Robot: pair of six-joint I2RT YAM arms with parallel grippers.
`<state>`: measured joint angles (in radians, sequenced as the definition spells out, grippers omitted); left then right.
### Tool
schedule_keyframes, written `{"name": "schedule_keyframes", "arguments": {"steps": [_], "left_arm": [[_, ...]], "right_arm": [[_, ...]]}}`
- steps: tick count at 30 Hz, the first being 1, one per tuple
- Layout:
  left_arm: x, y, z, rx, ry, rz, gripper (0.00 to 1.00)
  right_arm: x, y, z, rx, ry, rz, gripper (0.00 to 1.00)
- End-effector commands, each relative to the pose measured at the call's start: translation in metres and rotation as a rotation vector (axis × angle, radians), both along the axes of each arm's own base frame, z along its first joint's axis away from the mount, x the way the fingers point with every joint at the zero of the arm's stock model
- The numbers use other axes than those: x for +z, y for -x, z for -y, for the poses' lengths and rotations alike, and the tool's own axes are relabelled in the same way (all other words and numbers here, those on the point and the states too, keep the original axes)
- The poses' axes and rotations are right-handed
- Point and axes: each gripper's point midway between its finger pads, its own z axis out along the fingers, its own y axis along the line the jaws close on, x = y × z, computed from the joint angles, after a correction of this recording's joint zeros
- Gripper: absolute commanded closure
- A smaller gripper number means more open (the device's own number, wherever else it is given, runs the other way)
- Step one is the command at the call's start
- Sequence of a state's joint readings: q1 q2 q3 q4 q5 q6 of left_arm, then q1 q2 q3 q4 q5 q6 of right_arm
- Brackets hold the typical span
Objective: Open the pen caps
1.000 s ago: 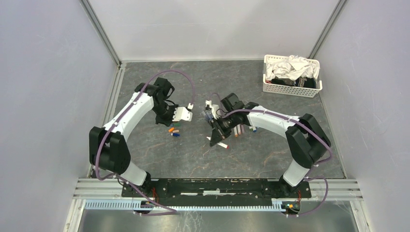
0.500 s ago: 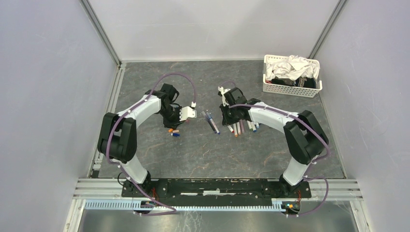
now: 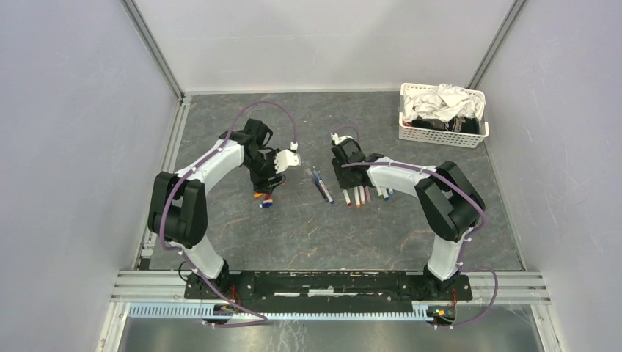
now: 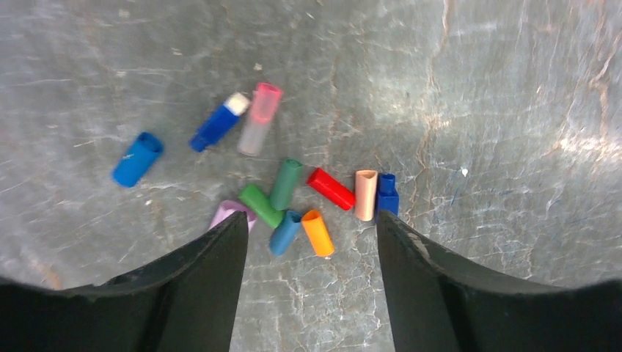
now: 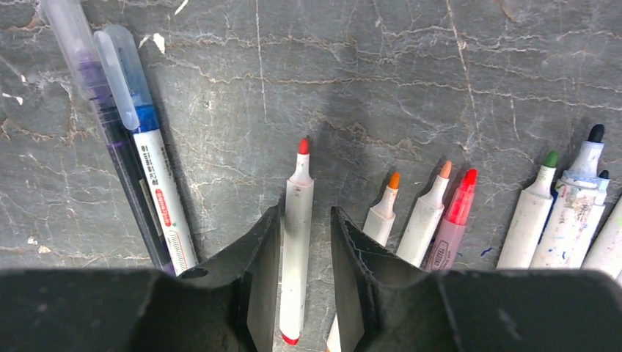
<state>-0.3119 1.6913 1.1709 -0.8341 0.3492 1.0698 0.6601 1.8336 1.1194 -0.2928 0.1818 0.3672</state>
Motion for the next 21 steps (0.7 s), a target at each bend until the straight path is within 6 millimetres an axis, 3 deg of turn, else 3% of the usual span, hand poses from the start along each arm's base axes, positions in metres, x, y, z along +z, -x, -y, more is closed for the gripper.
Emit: {"name": "schedule_keyframes", "arguments": {"steps": [1,6,7,8,11,13,17,21], "left_arm": [[0.075,-0.025,0.021,0.091,0.119,0.100,0.26],[0.145,-0.041,0.017,0.154,0.126,0.194,0.20],[0.158,-0.042,0.015,0.162,0.131,0.223,0.19],[0.176,-0.044,0.012,0.180,0.150,0.271,0.03],[0.208,-0.054,0.001,0.266,0.186,0.436,0.00],[0.209,-0.046,-0.008,0.275,0.175,0.483,0.00],[0.189,-0.017,-0.012,0.198,0.145,0.420,0.00],[0.176,-0.009,-0.012,0.202,0.126,0.332,0.04]], "right_arm": [[0.008,-0.010,0.005,-0.051,0.015,0.058,0.64],[0.045,-0.018,0.007,-0.074,0.011,0.159,0.62],[0.053,-0.018,0.000,-0.053,-0.008,0.182,0.62],[0.060,-0.018,-0.008,-0.025,-0.026,0.197,0.62],[0.069,-0.017,-0.035,0.065,-0.075,0.202,0.63],[0.065,-0.015,-0.048,0.106,-0.086,0.174,0.64],[0.059,-0.009,-0.071,0.181,-0.098,0.144,0.64],[0.049,-0.006,-0.083,0.216,-0.109,0.121,0.64]]}}
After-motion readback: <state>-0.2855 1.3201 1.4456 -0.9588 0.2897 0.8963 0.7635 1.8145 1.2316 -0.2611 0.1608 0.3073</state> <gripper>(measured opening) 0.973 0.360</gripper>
